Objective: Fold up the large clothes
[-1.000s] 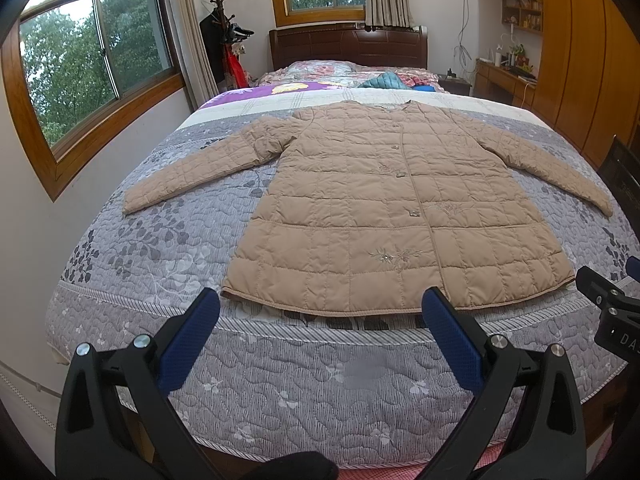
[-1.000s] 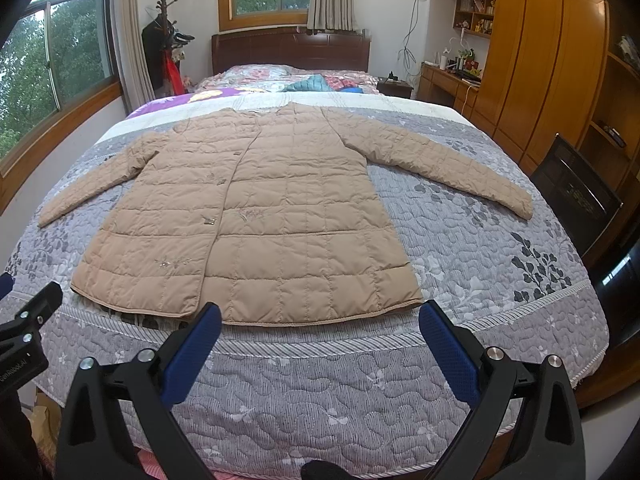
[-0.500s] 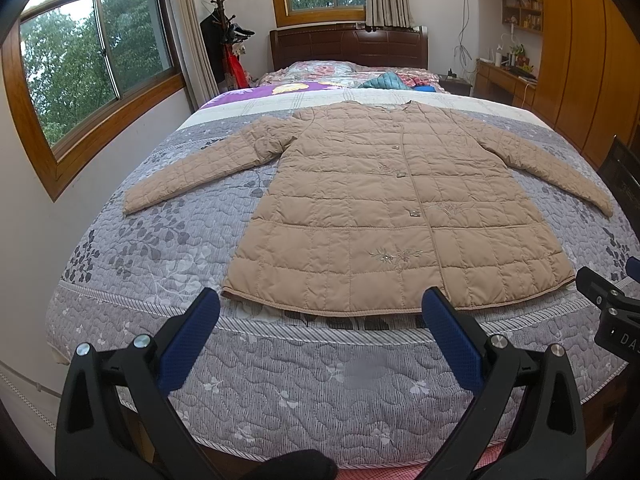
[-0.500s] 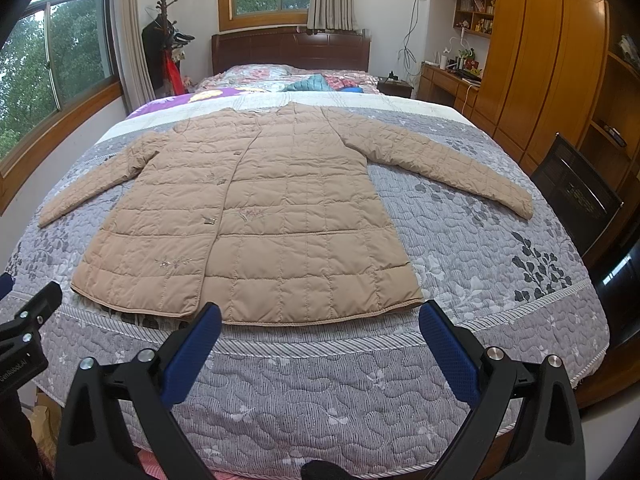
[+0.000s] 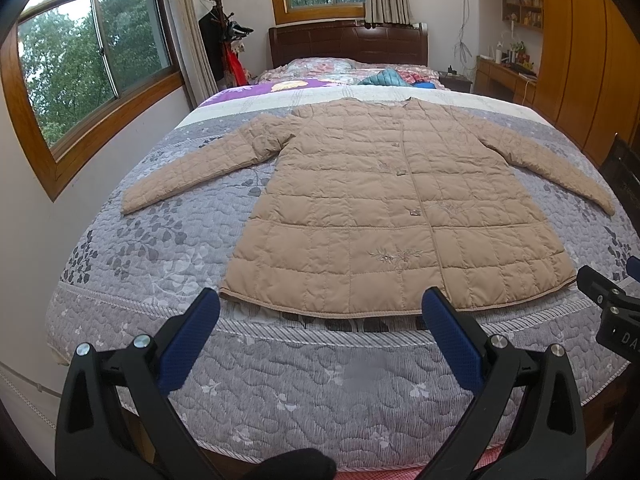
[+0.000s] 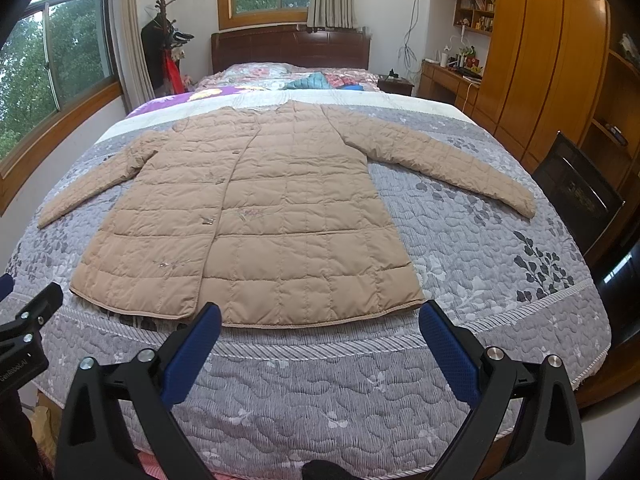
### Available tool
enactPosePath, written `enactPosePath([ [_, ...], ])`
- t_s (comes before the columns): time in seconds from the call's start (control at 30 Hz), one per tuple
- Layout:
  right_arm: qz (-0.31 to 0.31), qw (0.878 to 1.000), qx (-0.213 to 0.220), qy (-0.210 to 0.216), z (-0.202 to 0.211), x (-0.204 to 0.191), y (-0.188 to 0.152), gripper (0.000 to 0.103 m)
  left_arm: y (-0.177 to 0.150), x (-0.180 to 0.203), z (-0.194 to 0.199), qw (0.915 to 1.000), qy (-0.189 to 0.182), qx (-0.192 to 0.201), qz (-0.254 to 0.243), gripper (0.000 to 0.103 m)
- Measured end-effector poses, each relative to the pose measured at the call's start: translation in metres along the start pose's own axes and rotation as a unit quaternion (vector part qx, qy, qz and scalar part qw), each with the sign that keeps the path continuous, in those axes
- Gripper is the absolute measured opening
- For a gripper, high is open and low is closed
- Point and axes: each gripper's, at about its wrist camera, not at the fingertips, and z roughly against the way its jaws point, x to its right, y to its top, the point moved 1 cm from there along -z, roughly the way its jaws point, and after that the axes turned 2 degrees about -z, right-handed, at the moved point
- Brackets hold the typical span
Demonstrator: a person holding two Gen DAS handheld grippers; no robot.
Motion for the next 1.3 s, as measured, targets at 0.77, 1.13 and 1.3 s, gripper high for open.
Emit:
enactPosePath([
  [0.77,-0.166,0.981,-0.027,-0.097,-0.156,0.264,0.149,0.099,0.158,0.108,-0.148,0.9939,-0.06,-0.016,-0.091,0.1],
  [1.13,-0.221,0.963,-0.119,-0.102,-0.255,0.408,0.162,0.099,0.224,0.189,-0.279,0.9852,-0.12,-0.097,-0.074,0.1],
  [1.3,-0.26,0.952,-0.147,-0.066,-0.273,0.445,0.158,0.095,0.228,0.197,-0.322,0.9821,-0.133,-0.126,-0.043,0.099],
])
